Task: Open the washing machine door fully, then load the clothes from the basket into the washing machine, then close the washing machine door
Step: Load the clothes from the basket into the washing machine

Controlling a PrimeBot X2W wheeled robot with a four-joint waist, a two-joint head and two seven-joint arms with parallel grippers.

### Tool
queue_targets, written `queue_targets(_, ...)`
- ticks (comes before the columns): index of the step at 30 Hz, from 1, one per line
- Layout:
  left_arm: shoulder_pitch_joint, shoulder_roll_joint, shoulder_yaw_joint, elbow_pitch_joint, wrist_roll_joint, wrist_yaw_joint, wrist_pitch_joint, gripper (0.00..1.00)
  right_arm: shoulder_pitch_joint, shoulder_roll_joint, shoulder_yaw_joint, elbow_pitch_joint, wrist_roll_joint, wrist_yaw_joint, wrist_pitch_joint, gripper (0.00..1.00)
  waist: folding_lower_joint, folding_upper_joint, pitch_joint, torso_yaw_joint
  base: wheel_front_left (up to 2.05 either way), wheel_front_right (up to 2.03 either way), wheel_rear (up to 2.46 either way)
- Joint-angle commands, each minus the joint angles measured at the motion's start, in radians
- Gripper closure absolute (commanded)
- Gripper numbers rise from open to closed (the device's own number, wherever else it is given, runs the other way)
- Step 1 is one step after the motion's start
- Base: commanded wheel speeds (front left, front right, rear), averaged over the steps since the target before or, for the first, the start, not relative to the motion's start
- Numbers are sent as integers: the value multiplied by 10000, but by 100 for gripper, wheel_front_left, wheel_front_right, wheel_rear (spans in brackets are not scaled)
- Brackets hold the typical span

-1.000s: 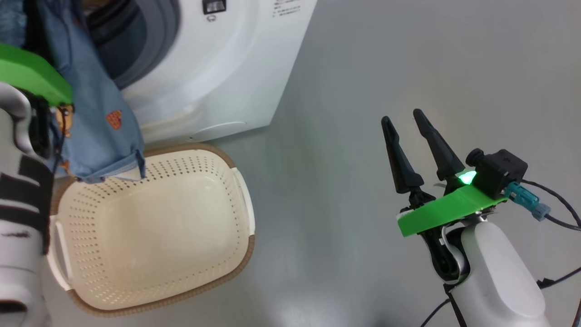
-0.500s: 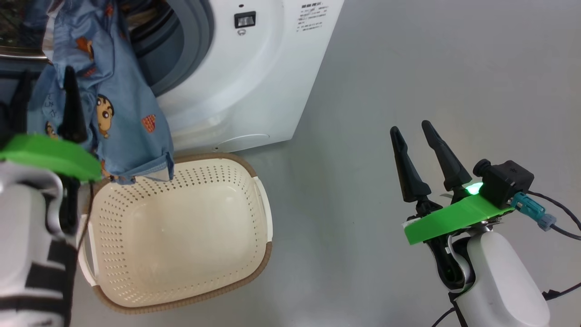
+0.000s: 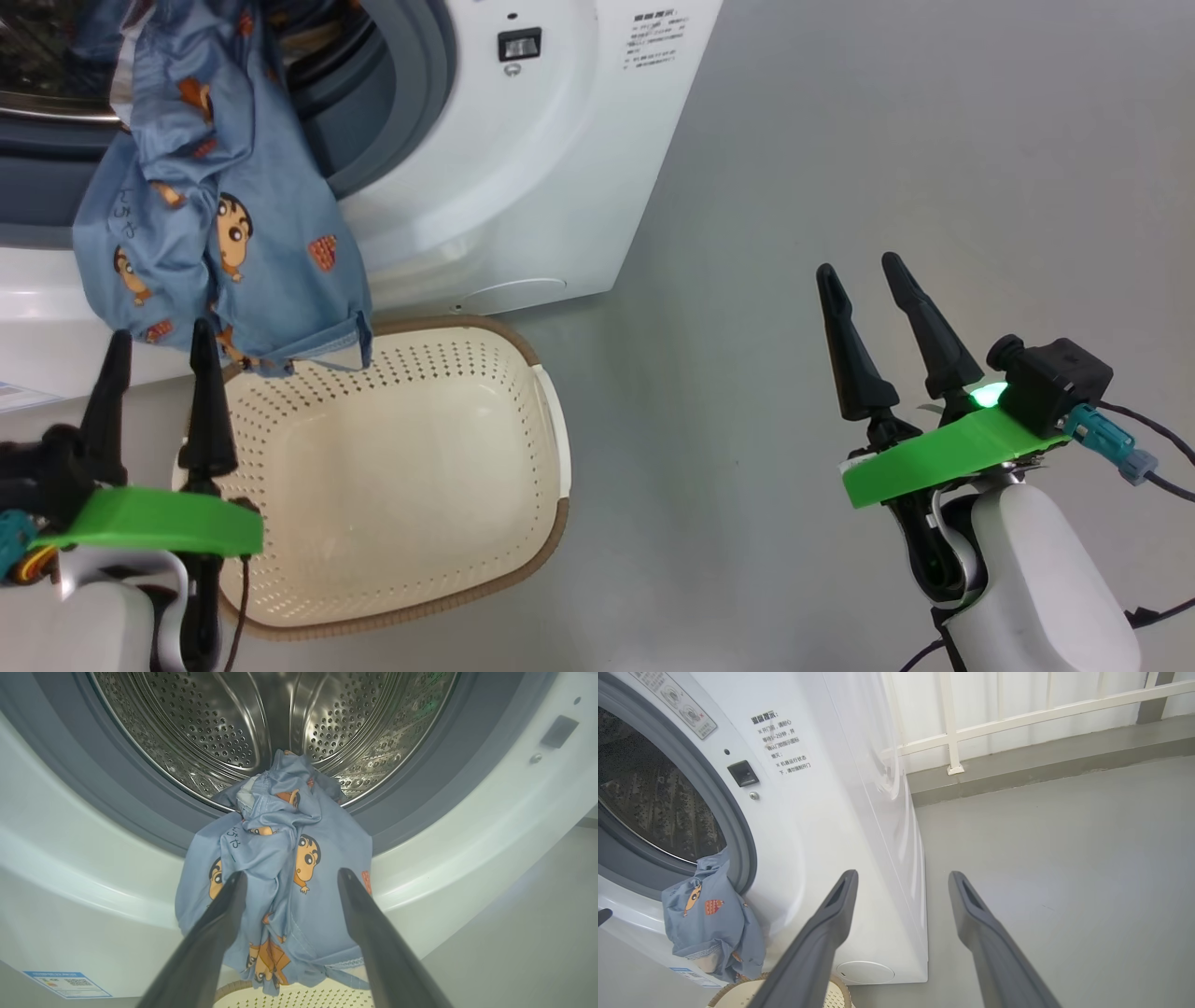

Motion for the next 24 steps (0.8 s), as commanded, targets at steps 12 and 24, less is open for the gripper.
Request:
queue_targets(12, 661, 72, 150, -695, -81, 164, -11, 0, 377, -212, 1, -431, -411, 16, -119, 0, 0, 0, 23, 250, 0, 0, 0)
queue_targets(24, -459, 212, -492, 892, -299, -186, 971, 0, 283, -198, 86, -441, -396, 16, -119, 0, 0, 0, 178, 194, 0, 0, 0)
